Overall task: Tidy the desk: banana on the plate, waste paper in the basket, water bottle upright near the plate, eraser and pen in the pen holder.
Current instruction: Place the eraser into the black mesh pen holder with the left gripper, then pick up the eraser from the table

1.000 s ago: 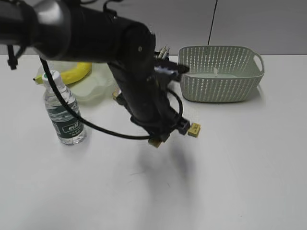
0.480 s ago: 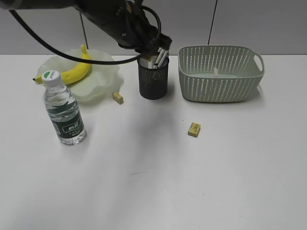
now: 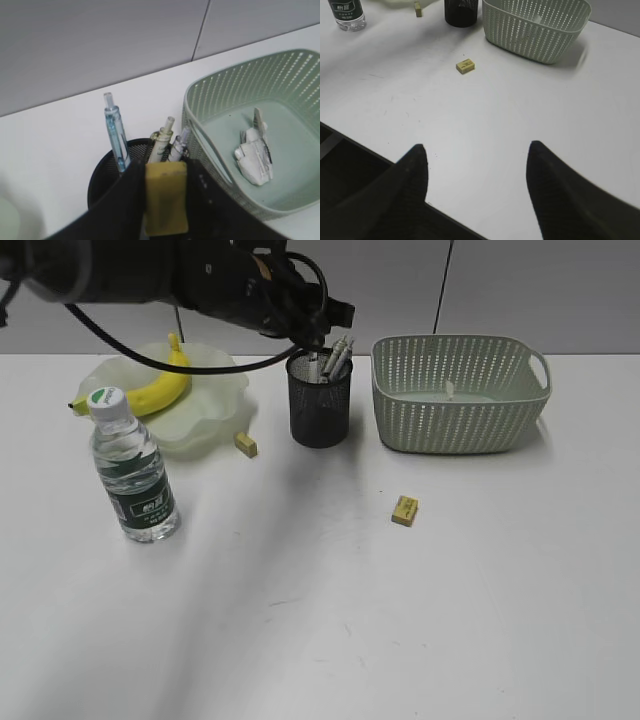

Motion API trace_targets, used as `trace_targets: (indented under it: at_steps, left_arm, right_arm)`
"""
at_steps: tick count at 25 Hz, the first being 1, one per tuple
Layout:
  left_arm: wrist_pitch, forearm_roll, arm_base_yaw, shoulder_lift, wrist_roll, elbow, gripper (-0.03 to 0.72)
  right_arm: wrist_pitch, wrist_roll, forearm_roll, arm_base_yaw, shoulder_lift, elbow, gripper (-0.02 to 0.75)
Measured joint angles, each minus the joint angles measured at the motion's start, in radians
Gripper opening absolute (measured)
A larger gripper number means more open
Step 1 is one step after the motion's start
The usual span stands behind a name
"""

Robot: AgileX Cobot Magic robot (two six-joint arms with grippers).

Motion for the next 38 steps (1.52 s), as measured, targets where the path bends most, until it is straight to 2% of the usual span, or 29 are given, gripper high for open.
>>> trace_targets:
  at_steps: [7, 17, 23, 28, 33, 38]
  left_arm:
    - [-0.099, 0.000, 0.000, 0.074, 0.000, 0.000, 0.184]
    - [-0.124, 0.046, 0.005, 0.109, 0.000, 0.000, 0.191]
    - [-0.137, 0.049, 0.011, 0.110, 0.000, 0.000, 0.391]
    - [-0.128, 0.050, 0.012, 0.070, 0.000, 0.000, 0.437]
    - [-0.017, 0.050, 0.012, -0.057, 0.000, 0.000, 0.438]
    - [0.259, 0.053, 0.012, -0.226, 0.000, 0.000, 0.438]
  right_arm:
    - [0.000, 0.000, 0.000, 0.000, 0.000, 0.000, 0.494]
    - [-0.001, 0.000, 0.000, 0.000, 0.000, 0.000, 0.494]
    - [-0.001, 0.000, 0.000, 0.000, 0.000, 0.000, 0.494]
    - [-0.001, 0.000, 0.000, 0.000, 0.000, 0.000, 0.494]
    - [-0.001, 0.000, 0.000, 0.000, 0.000, 0.000, 0.494]
    - [-0.001, 0.000, 0.000, 0.000, 0.000, 0.000, 0.494]
